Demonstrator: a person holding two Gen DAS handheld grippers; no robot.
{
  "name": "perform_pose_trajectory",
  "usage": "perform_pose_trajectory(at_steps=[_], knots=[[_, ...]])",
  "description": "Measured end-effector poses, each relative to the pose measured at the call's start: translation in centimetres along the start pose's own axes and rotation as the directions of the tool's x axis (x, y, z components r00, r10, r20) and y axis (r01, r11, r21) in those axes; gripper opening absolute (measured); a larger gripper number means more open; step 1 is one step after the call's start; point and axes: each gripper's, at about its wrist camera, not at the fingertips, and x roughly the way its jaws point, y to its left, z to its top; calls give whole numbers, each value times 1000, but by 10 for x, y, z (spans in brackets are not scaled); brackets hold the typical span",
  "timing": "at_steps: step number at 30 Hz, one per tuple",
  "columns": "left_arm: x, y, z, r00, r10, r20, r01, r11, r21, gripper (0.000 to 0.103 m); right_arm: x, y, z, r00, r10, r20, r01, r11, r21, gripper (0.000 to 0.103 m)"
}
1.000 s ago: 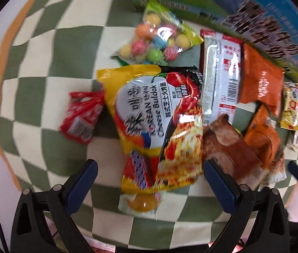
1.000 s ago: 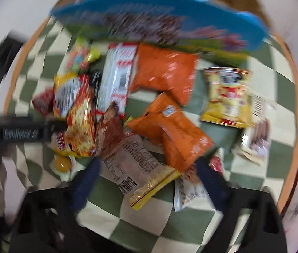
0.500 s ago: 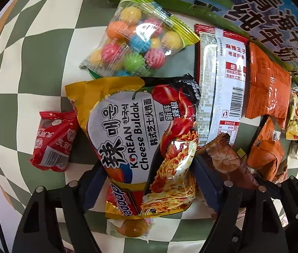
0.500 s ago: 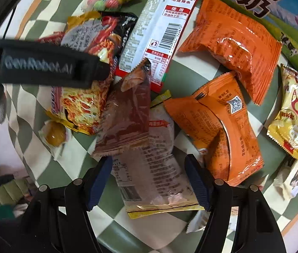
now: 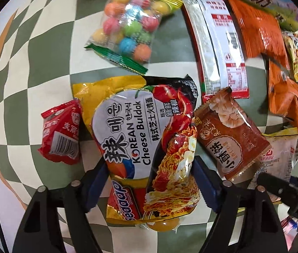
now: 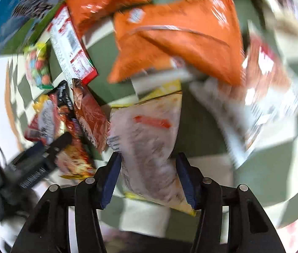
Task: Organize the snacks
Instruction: 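Grasp the yellow Buldak noodle pack with the left tool while the right tool grasps the clear bread bag, then carry both packs into the cardboard box and open both tools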
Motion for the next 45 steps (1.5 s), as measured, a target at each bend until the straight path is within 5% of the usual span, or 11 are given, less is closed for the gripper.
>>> perform_pose_trajectory(at_steps=[5,12,14,19,30,39,41,45], knots=[[34,-6,22,1000,-24,-19,23,998,-50,85,-1,29,-5,984,-162,69,170,975,-141,78],[39,2,4,998,-40,42,43,996,-83,82,8,44,-10,941,-303,151,324,934,-149,76],[37,2,4,998,-41,52,45,995,-84,82,15,49,-23,932,-314,180,340,930,-140,62],[11,12,-22,996,-59,74,63,996,-58,81,-6,29,-36,932,-292,214,320,941,-113,53],[-32,13,-44,988,-89,129,88,996,15,81,-52,3,-67,943,-168,288,203,975,-94,51],[35,9,-17,993,-116,-14,116,993,5,85,-32,-12,-38,969,-175,172,196,974,-115,56],[41,13,-14,993,-118,-22,118,993,-21,85,-33,-15,-32,972,-180,150,200,970,-137,67],[42,20,-16,995,-102,3,102,993,-53,83,-37,-11,-25,960,-216,178,249,950,-190,67]])
